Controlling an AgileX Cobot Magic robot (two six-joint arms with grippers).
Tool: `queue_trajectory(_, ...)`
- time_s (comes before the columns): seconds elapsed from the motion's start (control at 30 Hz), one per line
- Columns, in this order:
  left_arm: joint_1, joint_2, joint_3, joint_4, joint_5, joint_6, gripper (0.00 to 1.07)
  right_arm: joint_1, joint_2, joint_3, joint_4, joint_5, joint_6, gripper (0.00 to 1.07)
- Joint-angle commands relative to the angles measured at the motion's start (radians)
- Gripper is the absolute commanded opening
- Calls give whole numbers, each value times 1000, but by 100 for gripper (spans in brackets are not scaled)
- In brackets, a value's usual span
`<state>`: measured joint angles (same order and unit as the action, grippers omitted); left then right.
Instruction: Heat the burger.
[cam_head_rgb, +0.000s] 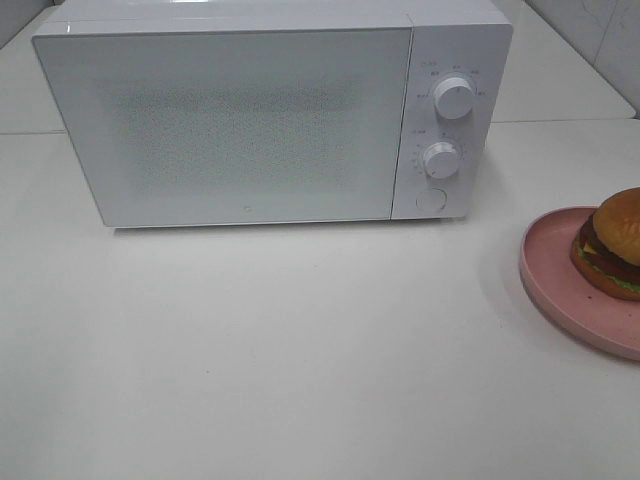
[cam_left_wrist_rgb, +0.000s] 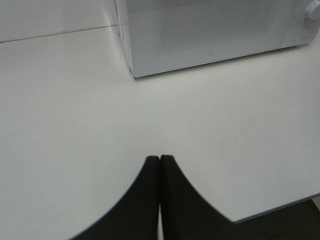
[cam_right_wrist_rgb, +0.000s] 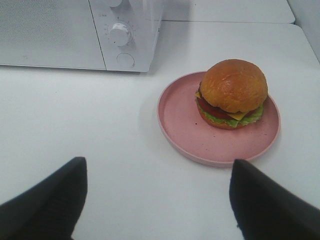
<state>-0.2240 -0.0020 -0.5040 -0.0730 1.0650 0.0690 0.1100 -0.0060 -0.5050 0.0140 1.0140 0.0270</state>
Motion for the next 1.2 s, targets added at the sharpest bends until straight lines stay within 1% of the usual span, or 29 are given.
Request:
queue_trajectory(0.03,3,-14,7,-26,-28,28,0,-4,-24,1,1,-12,-4,76)
queue_trajectory(0.63,3,-12,7,-25,-28,27,0,-4,-24,1,1,-12,-4,76)
queue_trajectory(0.73,16,-12,7,-25,-28,28,0,-4,-24,1,1,-12,-4,76)
queue_trajectory(0.8,77,-12,7,-25,-28,28,0,-4,-24,1,1,-12,-4,76)
queue_trajectory(0.83,77,-12,7,-25,-28,28,0,-4,-24,1,1,-12,-4,76)
queue_trajectory(0.87,124,-12,7,-25,-28,28,0,-4,-24,1,1,-12,-4,76)
queue_trajectory(0.9,124,-12,7,-25,-28,28,0,-4,-24,1,1,-12,-4,76)
queue_trajectory(0.93,165,-14,7,-25,-28,28,0,-4,-24,1,1,-12,-4,76)
queue_trajectory(0.97,183,-15,7,-25,-28,28,0,-4,-24,1,1,-12,-4,76)
queue_trajectory(1.0,183,-15,7,-25,-28,28,0,-4,-24,1,1,-12,-4,76)
queue_trajectory(1.07,217,-29,7,-25,-28,28,0,-6,-24,1,1,-12,-4,76)
queue_trajectory(1.17,217,-29,7,-25,-28,28,0,-16,-24,1,4,-12,-4,76)
queue_trajectory(1.2,216,-29,7,-25,-28,28,0,-49,-24,1,4,-12,-2,76)
